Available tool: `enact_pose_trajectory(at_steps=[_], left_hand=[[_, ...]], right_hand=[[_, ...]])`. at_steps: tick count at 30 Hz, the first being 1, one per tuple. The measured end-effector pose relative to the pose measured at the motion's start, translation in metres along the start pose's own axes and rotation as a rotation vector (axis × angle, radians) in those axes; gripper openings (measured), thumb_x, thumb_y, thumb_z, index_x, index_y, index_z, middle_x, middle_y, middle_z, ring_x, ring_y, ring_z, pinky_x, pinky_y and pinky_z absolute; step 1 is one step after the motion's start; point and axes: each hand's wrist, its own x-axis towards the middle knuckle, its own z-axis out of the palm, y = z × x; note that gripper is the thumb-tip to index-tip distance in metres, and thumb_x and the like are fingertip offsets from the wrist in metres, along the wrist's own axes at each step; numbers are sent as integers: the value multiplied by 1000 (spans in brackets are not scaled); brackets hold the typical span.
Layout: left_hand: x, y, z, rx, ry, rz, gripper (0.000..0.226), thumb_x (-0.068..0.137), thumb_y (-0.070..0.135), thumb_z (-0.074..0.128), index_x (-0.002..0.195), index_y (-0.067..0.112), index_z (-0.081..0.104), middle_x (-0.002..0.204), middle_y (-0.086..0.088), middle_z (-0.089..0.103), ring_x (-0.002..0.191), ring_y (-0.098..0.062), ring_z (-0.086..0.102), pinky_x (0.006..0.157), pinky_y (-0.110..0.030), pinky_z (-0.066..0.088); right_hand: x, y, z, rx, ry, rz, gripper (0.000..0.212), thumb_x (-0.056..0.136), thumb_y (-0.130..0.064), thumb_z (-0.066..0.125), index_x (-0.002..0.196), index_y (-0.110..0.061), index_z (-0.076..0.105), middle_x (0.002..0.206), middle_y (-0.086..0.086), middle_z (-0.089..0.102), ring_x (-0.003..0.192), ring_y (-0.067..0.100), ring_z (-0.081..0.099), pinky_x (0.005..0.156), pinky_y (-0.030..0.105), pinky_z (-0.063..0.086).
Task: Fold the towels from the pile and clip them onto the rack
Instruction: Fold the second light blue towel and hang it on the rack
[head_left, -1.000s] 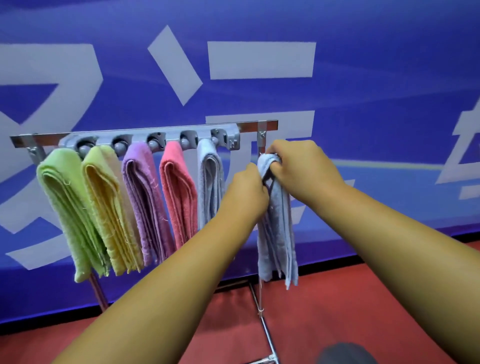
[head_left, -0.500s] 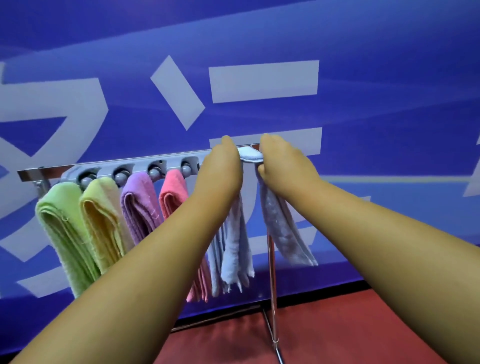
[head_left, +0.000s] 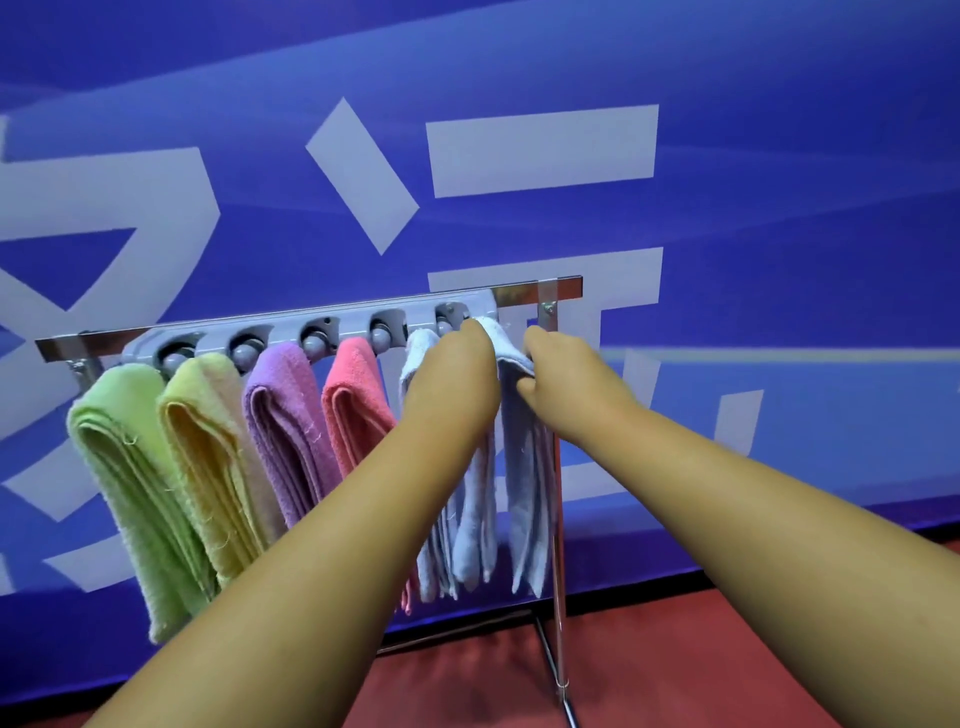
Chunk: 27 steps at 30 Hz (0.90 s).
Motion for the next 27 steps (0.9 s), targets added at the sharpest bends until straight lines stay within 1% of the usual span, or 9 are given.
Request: enact_pose_trajectory(at_steps=[3,5,7,9,10,13,18,22,27], left_hand=[[-4,0,6,-22,6,-7,3,103,11,51,101,10,53,90,-10,61,93,-34,64,76,-37,39],[-7,-2,10,-118,27,-62,11,102,11,51,111,5,53,102,-16,69,94,-37,67,71,-35,39],[-10,-5,20,-220,24,-103,17,101,13,54,114,4,50,106,-19,69,96,-40,68,70,-36,40],[-19,-8,31,-281,1,-131,15,99,13,56,110,5,48,107,-20,68,98,-42,67,70,-37,40],[-23,-10,38,-306,-11,-154,15,99,14,56,108,5,48,107,-21,67,98,-42,66,71,-37,40],[-34,-18,63,-376,-34,-216,13,96,14,55,104,4,53,106,-22,67,97,-43,65,71,-37,42],[-49,-28,98,-511,-62,-293,12,94,9,54,104,4,60,94,-14,68,93,-39,66,71,-33,41],[-60,-38,113,-529,-52,-309,15,94,6,55,108,5,59,92,-16,71,92,-40,70,71,-31,41],[-68,-54,118,-432,-30,-247,13,94,7,57,106,5,59,95,-25,72,91,-45,68,72,-39,46]], right_hand=[[-6,1,11,91,38,22,6,100,-16,57,98,-17,52,87,1,54,80,28,54,55,34,35],[-2,1,11,147,46,73,6,101,-19,59,107,-18,60,96,3,61,84,26,59,60,34,44],[-4,2,15,207,42,109,11,98,-21,61,108,-21,64,97,0,64,86,23,59,63,33,44],[-7,3,20,266,20,148,7,94,-18,61,89,-22,61,85,-3,61,76,18,54,58,31,36],[-9,4,24,287,12,167,14,92,-16,60,79,-21,56,78,-2,58,71,18,50,55,30,32],[-15,9,37,298,-31,213,20,88,-17,61,71,-14,51,78,4,53,68,21,46,54,32,28],[-31,24,66,311,-92,268,18,89,-21,62,74,-13,56,89,8,56,73,23,54,56,33,35],[-50,34,90,325,-212,337,11,88,-24,63,86,-14,67,85,6,69,81,26,66,69,38,55],[-66,47,110,254,-278,355,11,90,-26,63,87,-17,68,82,2,69,82,28,65,67,35,52]])
